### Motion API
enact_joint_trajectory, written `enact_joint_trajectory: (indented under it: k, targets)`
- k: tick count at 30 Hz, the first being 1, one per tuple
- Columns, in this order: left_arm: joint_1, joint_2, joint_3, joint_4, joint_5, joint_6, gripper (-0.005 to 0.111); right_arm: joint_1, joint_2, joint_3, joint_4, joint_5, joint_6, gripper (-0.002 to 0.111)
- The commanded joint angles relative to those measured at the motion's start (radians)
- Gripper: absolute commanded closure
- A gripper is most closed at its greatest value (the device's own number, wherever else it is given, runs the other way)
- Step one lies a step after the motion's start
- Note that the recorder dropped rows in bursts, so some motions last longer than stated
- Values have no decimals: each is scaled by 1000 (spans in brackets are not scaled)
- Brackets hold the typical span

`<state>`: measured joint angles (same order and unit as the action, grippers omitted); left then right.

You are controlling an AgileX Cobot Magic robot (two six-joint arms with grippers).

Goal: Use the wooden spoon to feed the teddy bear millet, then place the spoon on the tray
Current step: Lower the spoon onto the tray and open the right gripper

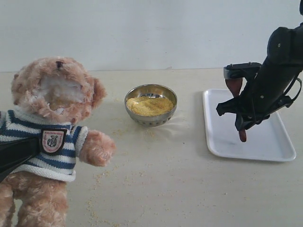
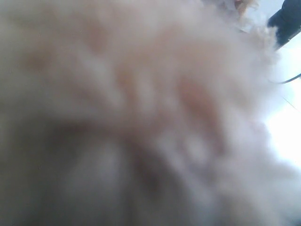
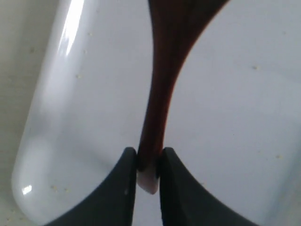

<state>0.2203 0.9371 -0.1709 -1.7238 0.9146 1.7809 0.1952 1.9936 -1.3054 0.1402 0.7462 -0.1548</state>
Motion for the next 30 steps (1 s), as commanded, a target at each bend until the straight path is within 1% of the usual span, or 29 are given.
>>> enact_joint_trajectory:
  k: [1, 6, 14, 26, 30]
  targets:
    - [3, 2, -4, -21, 23, 1, 102, -7, 39, 2, 7, -27, -10, 108]
    - [3, 2, -4, -21, 23, 1, 102, -7, 45, 2, 11, -78, -12, 108]
    - [3, 2, -4, -21, 23, 1, 102, -7, 45, 2, 11, -111, -11, 108]
    - [3, 2, -4, -21, 23, 1, 102, -6, 62, 2, 11, -150, -13, 108]
    - [3, 2, -4, -21, 23, 1, 102, -6, 62, 2, 11, -134, -15, 108]
